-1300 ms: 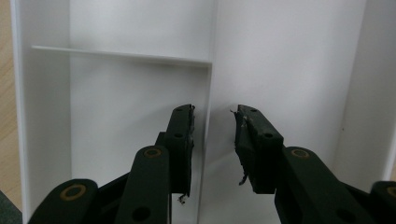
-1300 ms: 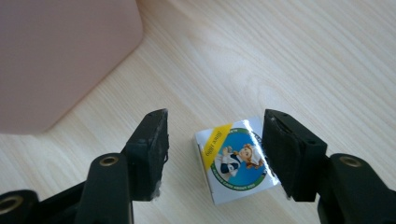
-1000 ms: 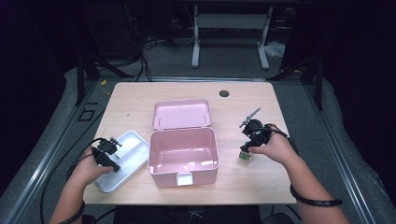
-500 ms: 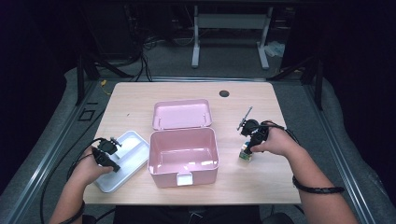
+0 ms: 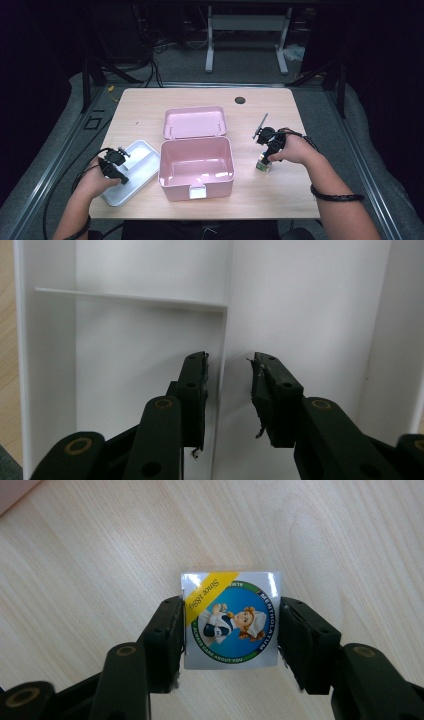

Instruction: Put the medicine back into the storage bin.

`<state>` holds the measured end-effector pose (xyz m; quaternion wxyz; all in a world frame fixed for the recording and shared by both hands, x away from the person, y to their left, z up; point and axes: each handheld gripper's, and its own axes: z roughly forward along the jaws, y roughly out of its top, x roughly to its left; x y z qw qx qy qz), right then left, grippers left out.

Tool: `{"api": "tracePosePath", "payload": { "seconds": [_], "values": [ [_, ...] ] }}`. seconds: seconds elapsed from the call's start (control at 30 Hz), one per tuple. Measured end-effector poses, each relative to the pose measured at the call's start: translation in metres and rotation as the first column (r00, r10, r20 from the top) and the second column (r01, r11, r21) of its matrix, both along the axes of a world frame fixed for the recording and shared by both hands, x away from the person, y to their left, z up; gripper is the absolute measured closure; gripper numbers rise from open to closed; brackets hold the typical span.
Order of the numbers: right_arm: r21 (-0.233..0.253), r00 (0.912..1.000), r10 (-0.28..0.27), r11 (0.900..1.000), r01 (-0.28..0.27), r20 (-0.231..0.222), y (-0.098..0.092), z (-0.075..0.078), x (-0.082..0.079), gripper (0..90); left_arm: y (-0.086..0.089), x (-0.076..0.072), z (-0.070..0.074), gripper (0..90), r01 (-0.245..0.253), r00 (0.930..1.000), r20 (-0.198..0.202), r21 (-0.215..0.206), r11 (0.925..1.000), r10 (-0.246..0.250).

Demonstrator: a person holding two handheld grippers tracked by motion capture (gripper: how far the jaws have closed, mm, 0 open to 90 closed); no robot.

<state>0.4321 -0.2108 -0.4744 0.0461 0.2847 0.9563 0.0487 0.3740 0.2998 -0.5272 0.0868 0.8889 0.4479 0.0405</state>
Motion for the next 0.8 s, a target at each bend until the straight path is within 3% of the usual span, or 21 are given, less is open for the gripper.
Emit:
{"api": "tracePosePath", "payload": {
  "seconds": [0.33,0.37,0.8],
  "values": [
    [-0.008,0.9999,0.013,1.0,-0.013,0.008,0.003,0.006,-0.003,46.3,0.0,0.0,0.0,66.5,0.001,1.0,0.002,0.001,1.0,-0.001],
    [0.013,0.9997,0.012,1.0,-0.012,0.02,0.004,0.006,-0.004,46.3,0.0,0.0,0.0,66.5,0.001,1.0,0.003,0.001,1.0,-0.001],
    [0.008,0.9976,0.063,0.998,-0.063,0.027,0.016,0.037,-0.01,46.4,0.0,0.0,0.0,66.5,0.002,1.0,0.003,0.0,1.0,-0.002]
  ]
}}
